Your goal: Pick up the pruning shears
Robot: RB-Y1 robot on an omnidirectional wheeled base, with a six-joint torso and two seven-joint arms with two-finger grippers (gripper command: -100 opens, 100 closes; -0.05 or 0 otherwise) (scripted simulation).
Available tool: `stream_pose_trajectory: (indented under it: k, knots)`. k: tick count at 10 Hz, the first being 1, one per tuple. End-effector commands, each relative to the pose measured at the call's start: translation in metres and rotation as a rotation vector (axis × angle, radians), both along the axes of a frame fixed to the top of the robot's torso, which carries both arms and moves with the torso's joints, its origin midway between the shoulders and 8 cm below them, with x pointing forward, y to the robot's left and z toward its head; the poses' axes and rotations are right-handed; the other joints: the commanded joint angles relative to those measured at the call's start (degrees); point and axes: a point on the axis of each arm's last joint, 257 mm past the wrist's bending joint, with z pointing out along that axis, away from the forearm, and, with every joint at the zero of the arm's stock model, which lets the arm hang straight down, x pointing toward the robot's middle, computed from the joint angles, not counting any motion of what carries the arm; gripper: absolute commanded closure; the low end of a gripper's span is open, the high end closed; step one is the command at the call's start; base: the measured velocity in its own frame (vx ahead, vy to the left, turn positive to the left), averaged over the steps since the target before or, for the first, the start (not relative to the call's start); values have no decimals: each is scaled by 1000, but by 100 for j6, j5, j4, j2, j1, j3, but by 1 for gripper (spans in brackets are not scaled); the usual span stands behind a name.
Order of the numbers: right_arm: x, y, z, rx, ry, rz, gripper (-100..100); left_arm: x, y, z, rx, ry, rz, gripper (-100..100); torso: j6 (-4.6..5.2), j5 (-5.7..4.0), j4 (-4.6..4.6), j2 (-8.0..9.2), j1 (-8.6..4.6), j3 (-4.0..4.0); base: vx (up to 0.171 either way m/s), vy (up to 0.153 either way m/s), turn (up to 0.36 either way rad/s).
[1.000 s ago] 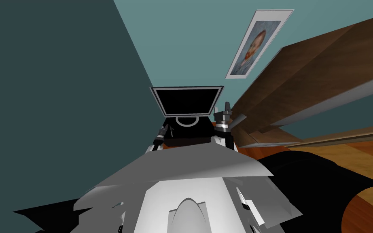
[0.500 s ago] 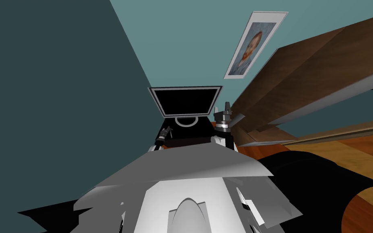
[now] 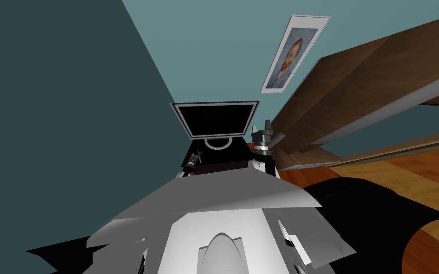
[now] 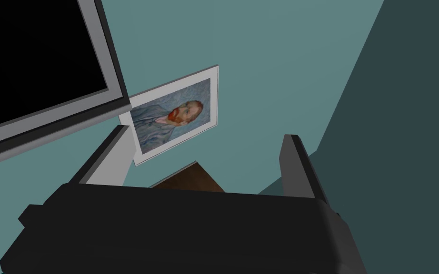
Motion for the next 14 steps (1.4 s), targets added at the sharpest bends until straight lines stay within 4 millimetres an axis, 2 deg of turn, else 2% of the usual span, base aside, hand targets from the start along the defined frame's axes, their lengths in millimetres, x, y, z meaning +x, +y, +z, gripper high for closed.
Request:
stream_pose_trajectory:
  k: [1, 7, 10, 11, 12, 13, 14]
  knots:
    - [0, 0, 0, 0, 0, 0, 0, 1, 1, -12, 37, 21, -11, -100, 0, 0, 0, 0, 0, 0, 4, -2, -38]
    - [0, 0, 0, 0, 0, 0, 0, -13, 12, -62, 156, 125, -43, -100, 0, 0, 0, 1, 0, 1, 10, -4, -41]
    - [0, 0, 0, 0, 0, 0, 0, -19, 17, -79, 205, 164, -58, -100, 0, 0, 1, 3, 0, 2, 7, 0, -27]
    - [0, 0, 0, 0, 0, 0, 0, -17, 15, -75, 192, 155, -54, -100, 0, 0, 1, 2, 0, 1, 0, 0, 0]
    - [0, 0, 0, 0, 0, 0, 0, -17, 15, -76, 195, 157, -55, 0, 0, 0, 1, 4, 0, 2, 0, 0, 0]
    - [0, 0, 0, 0, 0, 0, 0, -6, 18, -74, 202, 144, -61, -100, 0, -1, 2, 5, -1, 3, -10, -16, 29]
    - [0, 0, 0, 0, 0, 0, 0, -10, 20, -79, 201, 157, -59, -100, 0, -1, 2, 6, -5, 4, -11, -18, 10]
